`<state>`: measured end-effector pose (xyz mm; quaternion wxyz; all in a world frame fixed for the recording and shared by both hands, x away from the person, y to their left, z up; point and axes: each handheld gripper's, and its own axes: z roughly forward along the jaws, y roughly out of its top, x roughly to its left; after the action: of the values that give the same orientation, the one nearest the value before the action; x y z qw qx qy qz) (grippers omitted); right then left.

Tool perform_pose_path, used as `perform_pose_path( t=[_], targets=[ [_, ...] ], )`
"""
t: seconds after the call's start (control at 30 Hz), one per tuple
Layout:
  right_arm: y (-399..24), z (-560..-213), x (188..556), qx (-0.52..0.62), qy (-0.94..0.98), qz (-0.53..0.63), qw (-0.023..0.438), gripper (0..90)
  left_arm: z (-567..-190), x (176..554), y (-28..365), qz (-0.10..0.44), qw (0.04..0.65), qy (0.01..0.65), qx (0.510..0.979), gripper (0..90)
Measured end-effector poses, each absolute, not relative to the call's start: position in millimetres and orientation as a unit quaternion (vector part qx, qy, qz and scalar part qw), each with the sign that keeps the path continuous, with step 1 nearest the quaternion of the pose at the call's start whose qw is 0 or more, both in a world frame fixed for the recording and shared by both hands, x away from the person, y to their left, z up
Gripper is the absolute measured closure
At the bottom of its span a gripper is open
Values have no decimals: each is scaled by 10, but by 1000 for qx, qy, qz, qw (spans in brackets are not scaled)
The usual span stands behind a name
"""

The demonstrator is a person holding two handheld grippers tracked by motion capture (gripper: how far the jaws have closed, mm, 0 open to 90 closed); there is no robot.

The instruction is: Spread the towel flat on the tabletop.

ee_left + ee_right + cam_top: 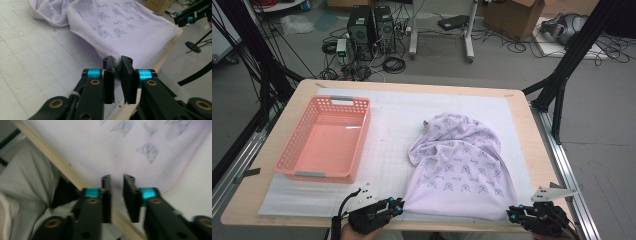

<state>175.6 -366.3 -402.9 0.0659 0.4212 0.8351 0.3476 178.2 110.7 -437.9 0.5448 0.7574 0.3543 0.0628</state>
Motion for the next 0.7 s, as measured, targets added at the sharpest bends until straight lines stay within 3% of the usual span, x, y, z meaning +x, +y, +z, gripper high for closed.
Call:
perform_pose_path(
  t=[0.07, 0.17, 0.47, 0.5, 0.63, 0.7],
  targets=[
    [-3757, -3989, 1743, 437, 810, 378, 98, 624, -4371, 1766, 1138, 88, 546, 369, 747, 559],
    [-3860, -4041, 1762, 469, 776, 394, 146, 613, -4378, 1778, 1172, 111, 551, 381, 734, 455],
    [-3642, -4415, 1990, 475, 784, 354, 184, 559, -4398, 1948, 1151, 130, 546, 375, 738, 446],
    [-3583, -4421, 2016, 473, 787, 344, 194, 573, -4398, 1974, 1147, 131, 545, 375, 739, 445],
    [-3337, -4433, 2144, 452, 799, 326, 227, 808, -4391, 2058, 1135, 133, 544, 373, 740, 444],
    [-3196, -4423, 2229, 442, 805, 315, 238, 824, -4388, 2088, 1136, 135, 544, 375, 739, 444]
  ],
)
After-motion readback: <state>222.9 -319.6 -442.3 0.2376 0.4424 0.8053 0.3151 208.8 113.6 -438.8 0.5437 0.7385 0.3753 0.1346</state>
